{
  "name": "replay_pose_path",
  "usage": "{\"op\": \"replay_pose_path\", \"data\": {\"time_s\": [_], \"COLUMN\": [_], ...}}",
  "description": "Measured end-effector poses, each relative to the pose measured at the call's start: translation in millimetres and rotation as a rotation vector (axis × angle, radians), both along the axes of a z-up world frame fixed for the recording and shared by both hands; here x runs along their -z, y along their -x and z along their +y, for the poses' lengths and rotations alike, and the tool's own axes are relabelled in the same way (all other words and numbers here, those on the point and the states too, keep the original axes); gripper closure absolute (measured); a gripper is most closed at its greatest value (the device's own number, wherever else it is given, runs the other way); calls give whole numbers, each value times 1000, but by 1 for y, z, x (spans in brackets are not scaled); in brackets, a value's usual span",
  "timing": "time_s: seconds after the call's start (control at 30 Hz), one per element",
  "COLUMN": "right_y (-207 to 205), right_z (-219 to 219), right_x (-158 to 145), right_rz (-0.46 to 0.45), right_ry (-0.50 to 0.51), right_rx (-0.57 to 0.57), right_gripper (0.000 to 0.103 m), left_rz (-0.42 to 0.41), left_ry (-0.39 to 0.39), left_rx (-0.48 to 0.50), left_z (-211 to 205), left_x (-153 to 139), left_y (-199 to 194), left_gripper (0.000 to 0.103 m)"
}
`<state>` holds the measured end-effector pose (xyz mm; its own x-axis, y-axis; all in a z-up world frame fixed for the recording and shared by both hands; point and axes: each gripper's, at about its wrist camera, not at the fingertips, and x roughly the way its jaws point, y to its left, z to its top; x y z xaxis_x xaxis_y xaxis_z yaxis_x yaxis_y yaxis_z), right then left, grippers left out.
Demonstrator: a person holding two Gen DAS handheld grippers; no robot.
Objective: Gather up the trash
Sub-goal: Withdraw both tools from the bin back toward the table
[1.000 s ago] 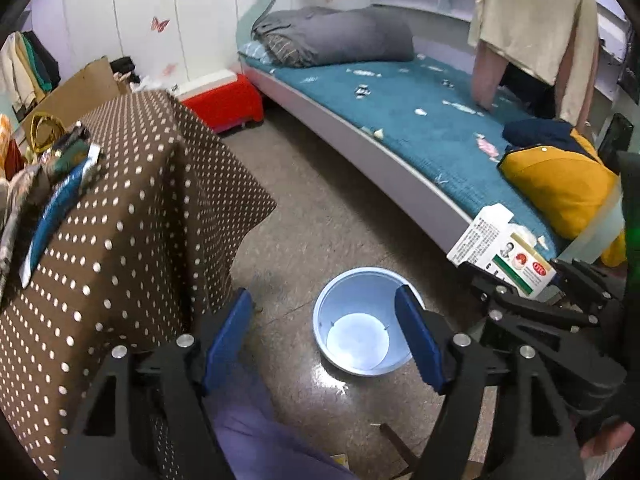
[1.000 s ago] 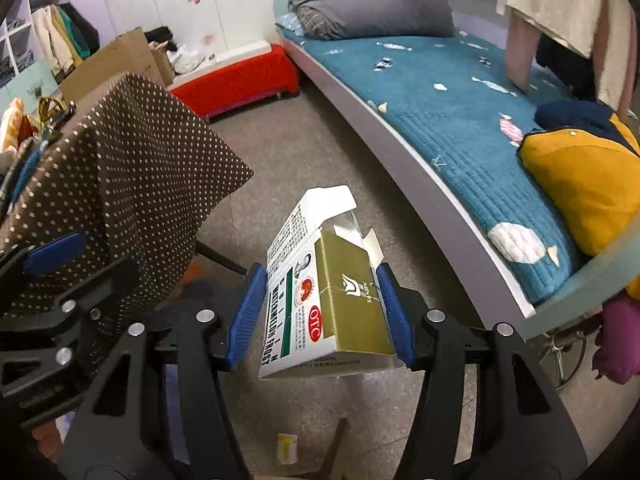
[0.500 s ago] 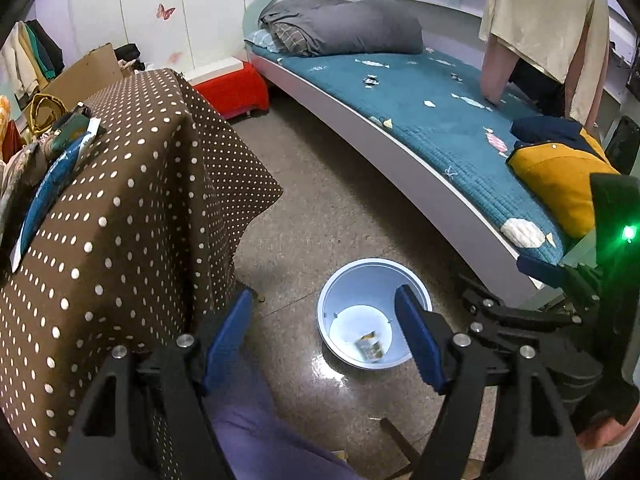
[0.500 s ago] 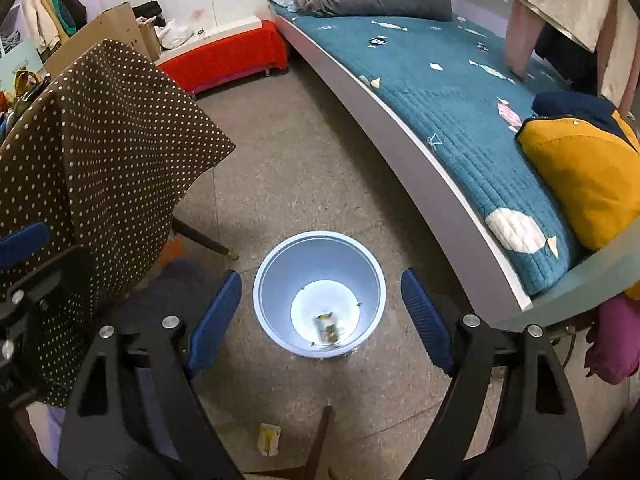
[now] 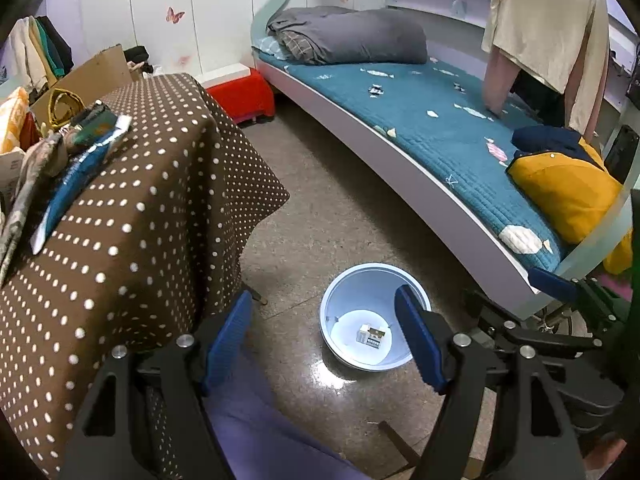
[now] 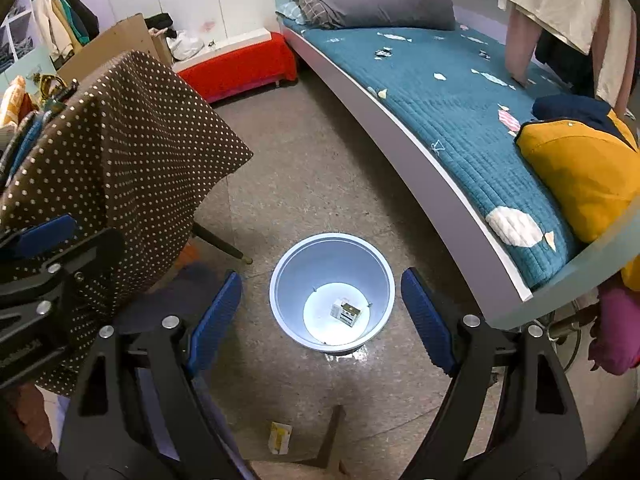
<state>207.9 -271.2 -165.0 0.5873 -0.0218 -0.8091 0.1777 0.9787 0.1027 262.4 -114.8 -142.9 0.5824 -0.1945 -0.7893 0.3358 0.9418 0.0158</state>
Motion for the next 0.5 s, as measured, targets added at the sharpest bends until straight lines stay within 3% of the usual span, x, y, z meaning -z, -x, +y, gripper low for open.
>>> {"op": "replay_pose_path", "data": {"time_s": [0.5], "right_y": [20], "right_z": [13], "right_x": [-44], "right_rz": [-126], "right_ry": [9], "right_rx": [-19], "right_gripper": [22], "left_rz": [-111], "left_ry": [34], "left_rx": [-11], "left_z": [20], "left_x": [-37], "left_y": [27], "left_gripper": [30]}}
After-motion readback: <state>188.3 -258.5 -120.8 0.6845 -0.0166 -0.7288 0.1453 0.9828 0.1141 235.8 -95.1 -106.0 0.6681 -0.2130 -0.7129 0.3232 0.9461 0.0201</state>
